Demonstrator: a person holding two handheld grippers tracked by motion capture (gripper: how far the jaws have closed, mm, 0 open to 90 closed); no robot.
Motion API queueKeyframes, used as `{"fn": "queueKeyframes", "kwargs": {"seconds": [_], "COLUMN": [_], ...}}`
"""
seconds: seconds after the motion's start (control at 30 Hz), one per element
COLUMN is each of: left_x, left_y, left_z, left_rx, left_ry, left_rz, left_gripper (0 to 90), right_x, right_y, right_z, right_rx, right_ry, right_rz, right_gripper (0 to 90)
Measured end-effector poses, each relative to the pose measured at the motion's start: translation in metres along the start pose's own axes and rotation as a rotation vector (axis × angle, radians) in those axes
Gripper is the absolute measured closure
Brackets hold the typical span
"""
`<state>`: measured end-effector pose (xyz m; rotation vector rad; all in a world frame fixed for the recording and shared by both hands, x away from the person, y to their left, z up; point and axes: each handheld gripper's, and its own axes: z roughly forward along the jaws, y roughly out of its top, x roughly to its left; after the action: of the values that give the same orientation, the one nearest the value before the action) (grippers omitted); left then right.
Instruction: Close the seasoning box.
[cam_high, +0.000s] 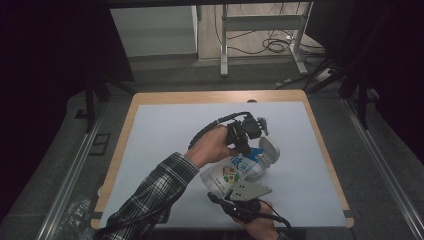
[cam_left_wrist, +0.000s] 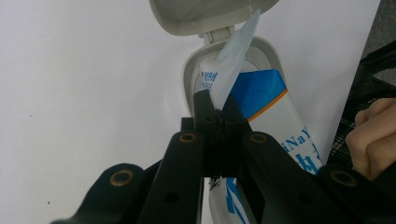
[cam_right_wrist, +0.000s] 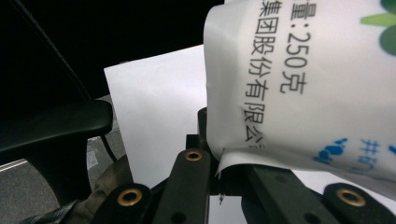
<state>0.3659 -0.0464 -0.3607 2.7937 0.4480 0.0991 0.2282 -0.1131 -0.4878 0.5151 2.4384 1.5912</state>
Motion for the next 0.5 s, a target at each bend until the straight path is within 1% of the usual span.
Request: {"fn": "queueKeyframes", "kwargs": {"seconds": [0.33,0.43,0.5], "left_x": [-0.0001,0.0002,0.0003], "left_y": [0.0027,0.0036,0.0039], "left_z": [0.0014,0.0016,0.0020], "left_rx": [0.010,0.017,0.019], "left_ry": [-0.002,-0.003,-0.004], "left_rz": [0.001,0.004,0.002], "left_gripper": [89.6,89.6,89.6], "right_x": [0.0004,-0.0003,-0.0005], "right_y": [0.0028,0.0033,0.0037], "right_z": [-0.0007,0.0002,0.0004], "right_rx": [-0.008,-0.014,-0.017], "right_ry": [-0.002,-0.004,-0.002], "right_rz": [-0.002,-0.017,-0.016], "right_gripper": [89.1,89.1,89.1]}}
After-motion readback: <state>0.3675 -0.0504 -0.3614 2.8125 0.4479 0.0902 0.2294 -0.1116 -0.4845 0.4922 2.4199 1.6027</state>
